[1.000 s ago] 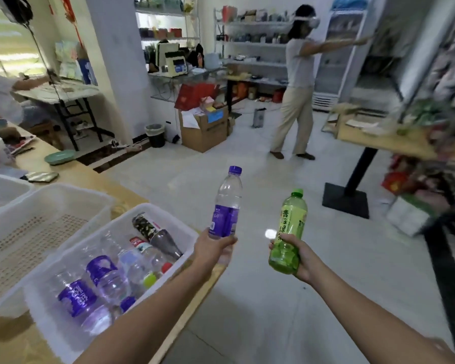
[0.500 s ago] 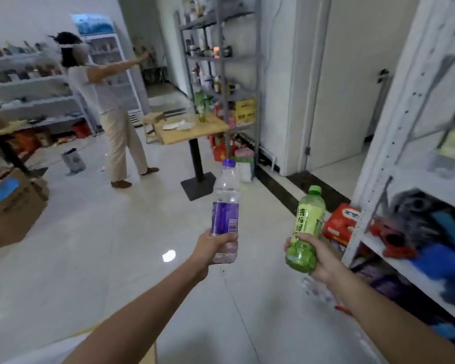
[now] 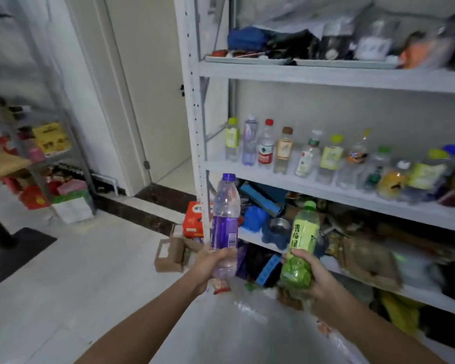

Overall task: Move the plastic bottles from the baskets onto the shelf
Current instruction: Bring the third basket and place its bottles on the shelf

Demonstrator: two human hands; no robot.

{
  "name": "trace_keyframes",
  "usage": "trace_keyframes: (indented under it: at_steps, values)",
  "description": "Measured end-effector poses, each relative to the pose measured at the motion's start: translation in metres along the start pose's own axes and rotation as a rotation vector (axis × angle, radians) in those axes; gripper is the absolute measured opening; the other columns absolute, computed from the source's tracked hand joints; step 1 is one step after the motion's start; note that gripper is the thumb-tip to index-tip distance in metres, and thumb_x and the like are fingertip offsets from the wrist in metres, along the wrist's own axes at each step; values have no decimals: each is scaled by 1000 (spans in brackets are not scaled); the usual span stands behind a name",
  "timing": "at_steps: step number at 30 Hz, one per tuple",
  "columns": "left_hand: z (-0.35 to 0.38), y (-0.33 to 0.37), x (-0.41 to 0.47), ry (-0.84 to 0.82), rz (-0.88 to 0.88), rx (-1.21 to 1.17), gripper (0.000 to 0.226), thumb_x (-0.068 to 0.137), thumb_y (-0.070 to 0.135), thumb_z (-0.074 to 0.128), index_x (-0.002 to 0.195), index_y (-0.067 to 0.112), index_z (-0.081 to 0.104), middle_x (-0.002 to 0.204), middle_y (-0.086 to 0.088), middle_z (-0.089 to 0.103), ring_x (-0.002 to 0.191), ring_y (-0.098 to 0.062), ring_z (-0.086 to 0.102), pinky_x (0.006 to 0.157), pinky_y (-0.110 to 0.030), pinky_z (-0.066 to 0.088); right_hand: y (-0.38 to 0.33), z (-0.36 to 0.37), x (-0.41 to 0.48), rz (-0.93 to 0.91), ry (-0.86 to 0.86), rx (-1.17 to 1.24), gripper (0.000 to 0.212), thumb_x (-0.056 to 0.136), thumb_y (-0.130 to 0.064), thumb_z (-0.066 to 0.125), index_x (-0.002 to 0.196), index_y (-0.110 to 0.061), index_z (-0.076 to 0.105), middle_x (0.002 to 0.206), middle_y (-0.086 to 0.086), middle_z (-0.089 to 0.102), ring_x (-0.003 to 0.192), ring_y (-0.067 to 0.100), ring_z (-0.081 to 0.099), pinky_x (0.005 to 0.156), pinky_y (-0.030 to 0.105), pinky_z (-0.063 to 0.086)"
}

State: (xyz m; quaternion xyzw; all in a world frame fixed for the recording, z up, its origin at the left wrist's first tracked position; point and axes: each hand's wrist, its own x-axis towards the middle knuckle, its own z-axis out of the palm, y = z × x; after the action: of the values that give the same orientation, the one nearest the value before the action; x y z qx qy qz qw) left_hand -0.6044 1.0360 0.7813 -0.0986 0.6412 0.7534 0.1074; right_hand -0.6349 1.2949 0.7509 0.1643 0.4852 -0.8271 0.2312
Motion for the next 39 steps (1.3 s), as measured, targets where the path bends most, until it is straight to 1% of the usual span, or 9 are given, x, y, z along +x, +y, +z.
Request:
trace_keyframes:
  at_steps: [4, 8, 15, 19, 22, 25, 29, 33, 39]
  values:
    - [67, 6, 54, -122, -1, 10, 25, 81, 4, 71, 103, 8, 60, 87, -18, 62, 74, -26, 57, 59, -30, 52, -35, -57, -2, -59, 98, 48, 58, 56, -20, 82, 105, 1, 58, 73, 13, 68, 56, 22, 66, 52, 32, 56]
    - [132, 3, 99, -157, 7, 56, 35, 77, 10, 77, 109, 9, 64, 93, -15, 70, 79, -27, 65, 62, -30, 54, -73, -104, -1, -89, 152, 15, 80, 44, -20, 90, 114, 2, 58, 79, 15, 69, 61, 24, 68, 56, 33, 57]
    - [232, 4, 161, -205, 56, 160, 33, 76, 11, 79, 106, 11, 66, 93, -9, 73, 81, -24, 68, 65, -29, 53, -135, -158, 6, -187, 223, 62, 30, 72, -14, 70, 98, -5, 58, 64, 11, 68, 52, 23, 66, 50, 32, 56]
    - [263, 8, 190, -132, 77, 176, 67, 51, 33, 89, 107, 8, 61, 91, -11, 71, 83, -29, 68, 69, -40, 57, -156, -172, 25, -205, 320, 66, 50, 68, -12, 75, 114, -5, 54, 79, 16, 70, 74, 32, 67, 67, 44, 55]
    - [271, 17, 215, -113, 87, 177, 73, 46, 31, 92, 107, 7, 59, 93, -10, 70, 82, -27, 68, 75, -41, 57, -171, -171, 42, -232, 329, 53, 85, 48, -11, 91, 123, -2, 52, 95, 20, 69, 87, 36, 67, 70, 45, 54]
    - [270, 26, 243, -78, 115, 166, 53, 62, 9, 87, 105, 12, 58, 93, -5, 69, 84, -21, 67, 74, -36, 56, -186, -161, 67, -303, 336, 61, 60, 66, 1, 77, 122, 0, 53, 100, 17, 69, 90, 30, 66, 63, 33, 57]
    - [252, 39, 286, -79, 136, 161, 45, 68, 7, 83, 106, 10, 58, 91, -6, 68, 80, -22, 65, 59, -26, 50, -204, -136, 112, -324, 329, 28, 87, 49, -9, 91, 126, 1, 52, 113, 19, 67, 106, 35, 63, 85, 41, 52]
    - [227, 54, 325, -89, 168, 161, 44, 75, 4, 77, 110, 14, 52, 96, -3, 64, 84, -16, 62, 63, -23, 48, -223, -107, 161, -340, 346, -62, 43, 75, 10, 69, 112, -6, 54, 106, 14, 68, 95, 28, 65, 72, 36, 55]
    - [186, 59, 384, -18, 239, 197, 52, 72, 6, 80, 110, 21, 48, 110, -7, 61, 100, -21, 60, 80, -31, 50, -237, -74, 229, -368, 368, -195, 52, 64, 11, 77, 104, -13, 54, 107, 12, 67, 101, 29, 63, 92, 47, 51]
